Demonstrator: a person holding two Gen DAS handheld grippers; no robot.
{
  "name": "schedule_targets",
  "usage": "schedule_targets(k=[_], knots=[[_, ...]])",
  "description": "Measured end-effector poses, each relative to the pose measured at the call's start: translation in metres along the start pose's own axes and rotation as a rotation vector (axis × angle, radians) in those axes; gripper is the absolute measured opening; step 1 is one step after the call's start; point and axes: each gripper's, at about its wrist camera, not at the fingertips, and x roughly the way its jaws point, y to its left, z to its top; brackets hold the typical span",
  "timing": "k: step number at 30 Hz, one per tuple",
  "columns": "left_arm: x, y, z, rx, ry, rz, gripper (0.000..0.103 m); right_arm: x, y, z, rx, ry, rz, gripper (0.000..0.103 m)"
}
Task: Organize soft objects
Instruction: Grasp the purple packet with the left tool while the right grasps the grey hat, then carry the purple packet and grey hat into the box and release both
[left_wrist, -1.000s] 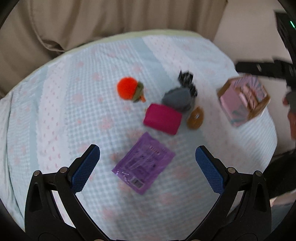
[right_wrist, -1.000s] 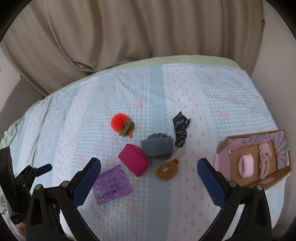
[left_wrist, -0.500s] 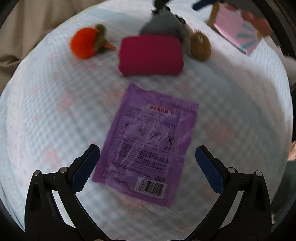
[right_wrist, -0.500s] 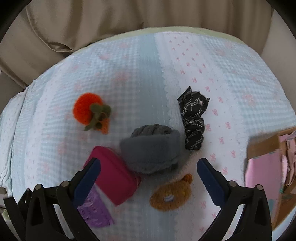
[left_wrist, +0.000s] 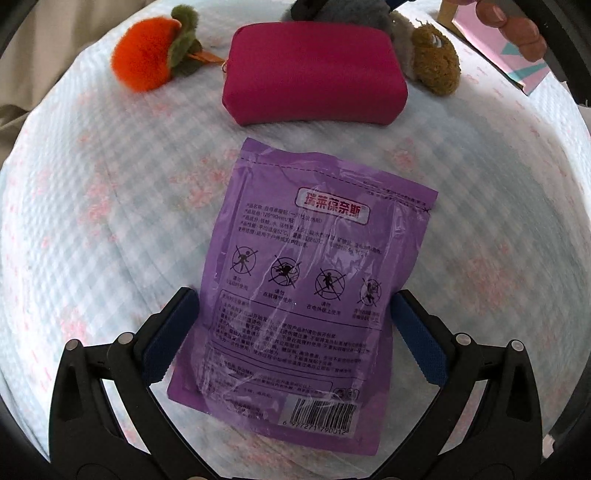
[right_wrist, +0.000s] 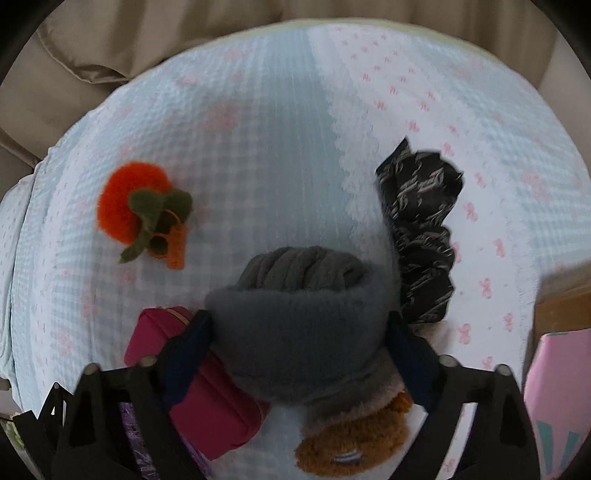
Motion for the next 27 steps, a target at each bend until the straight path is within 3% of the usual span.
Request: schedule_targets(k=[2, 5, 8, 13, 16, 27], knots=[[0.001, 0.0, 0.004, -0.001, 0.015, -0.001, 0.103, 0.003, 0.0, 0.002, -0.001, 0.004, -0.003, 0.086], [0.002, 0.003, 0.01, -0.009, 0.033, -0.006, 0.1, 0.005, 0.003, 0.004, -0.019, 0.014, -0.023, 0.076], [-0.002, 0.012, 0.018, -0.028, 0.019, -0.008, 0.088, 0.007, 0.005, 0.005, -0.042, 0.018, -0.037, 0.067], [-0.012, 0.03, 0.018, -0.1, 0.006, -0.011, 0.056, 0.008, 0.008, 0.004, -0.063, 0.01, -0.048, 0.058], [-0.015, 0.043, 0.022, -0.149, 0.014, -0.031, 0.048, 0.006, 0.006, 0.003, -0.049, 0.0, -0.042, 0.053], [-0.034, 0.082, 0.022, -0.293, 0.013, -0.042, 0.042, -0.025, 0.003, -0.007, -0.055, -0.049, -0.016, 0.044]])
